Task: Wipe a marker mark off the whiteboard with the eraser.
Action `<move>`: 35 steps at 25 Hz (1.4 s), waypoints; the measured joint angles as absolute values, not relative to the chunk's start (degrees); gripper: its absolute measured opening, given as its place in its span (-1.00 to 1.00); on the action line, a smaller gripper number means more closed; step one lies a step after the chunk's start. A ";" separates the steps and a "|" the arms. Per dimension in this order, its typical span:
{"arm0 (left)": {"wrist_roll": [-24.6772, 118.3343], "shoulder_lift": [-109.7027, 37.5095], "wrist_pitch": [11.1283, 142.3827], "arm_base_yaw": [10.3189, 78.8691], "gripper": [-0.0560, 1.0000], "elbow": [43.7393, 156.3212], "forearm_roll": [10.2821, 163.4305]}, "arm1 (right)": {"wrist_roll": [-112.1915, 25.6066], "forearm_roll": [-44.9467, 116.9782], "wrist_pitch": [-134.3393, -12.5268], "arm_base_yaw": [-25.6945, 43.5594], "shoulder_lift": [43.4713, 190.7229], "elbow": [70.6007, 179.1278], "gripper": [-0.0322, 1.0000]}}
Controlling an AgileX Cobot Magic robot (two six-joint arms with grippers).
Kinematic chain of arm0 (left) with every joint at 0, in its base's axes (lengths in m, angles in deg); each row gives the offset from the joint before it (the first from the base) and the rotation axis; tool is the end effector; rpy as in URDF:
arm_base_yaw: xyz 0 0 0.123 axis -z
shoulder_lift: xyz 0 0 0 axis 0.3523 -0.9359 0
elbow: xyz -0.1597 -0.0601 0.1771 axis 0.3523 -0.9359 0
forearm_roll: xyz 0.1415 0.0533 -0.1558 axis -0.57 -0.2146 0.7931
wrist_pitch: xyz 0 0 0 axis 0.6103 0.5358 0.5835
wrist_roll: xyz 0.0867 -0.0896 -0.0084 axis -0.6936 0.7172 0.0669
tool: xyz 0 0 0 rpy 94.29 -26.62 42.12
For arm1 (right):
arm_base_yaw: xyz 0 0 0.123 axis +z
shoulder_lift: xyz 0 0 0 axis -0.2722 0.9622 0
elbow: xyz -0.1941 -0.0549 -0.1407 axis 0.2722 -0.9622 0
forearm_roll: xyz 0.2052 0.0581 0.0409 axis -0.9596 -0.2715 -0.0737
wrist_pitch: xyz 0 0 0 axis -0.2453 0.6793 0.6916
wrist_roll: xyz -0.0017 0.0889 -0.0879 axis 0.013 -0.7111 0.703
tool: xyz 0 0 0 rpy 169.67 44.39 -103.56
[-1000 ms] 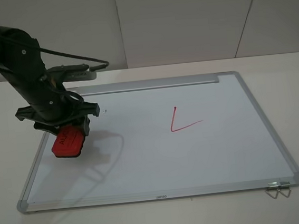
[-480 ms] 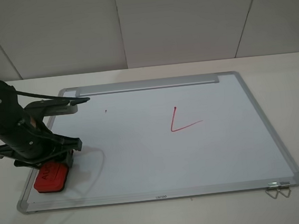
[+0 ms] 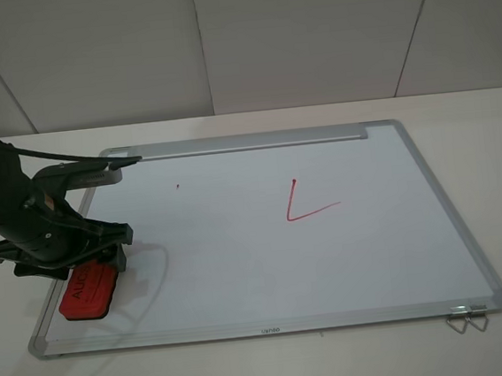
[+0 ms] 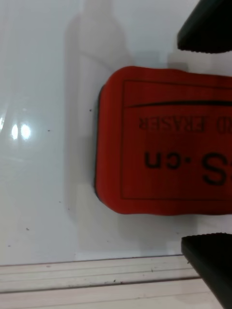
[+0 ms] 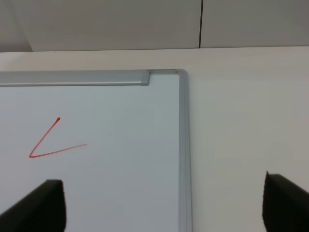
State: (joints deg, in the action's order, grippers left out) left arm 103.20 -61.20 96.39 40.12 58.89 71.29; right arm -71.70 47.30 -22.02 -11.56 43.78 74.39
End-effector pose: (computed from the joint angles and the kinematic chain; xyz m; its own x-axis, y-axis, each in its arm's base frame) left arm 0.2298 -0.0794 0.0737 -0.9805 -0.0228 -0.1950 -0.0118 0.9983 -0.0576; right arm 0.0326 -0.0040 0.2506 -0.4334 0.0356 -0.9005 0.0018 0.9993 0.0387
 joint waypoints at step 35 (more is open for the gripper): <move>96.12 -15.03 114.39 32.22 0.57 58.83 71.56 | -71.70 47.30 -22.02 -11.56 43.78 74.39 0.47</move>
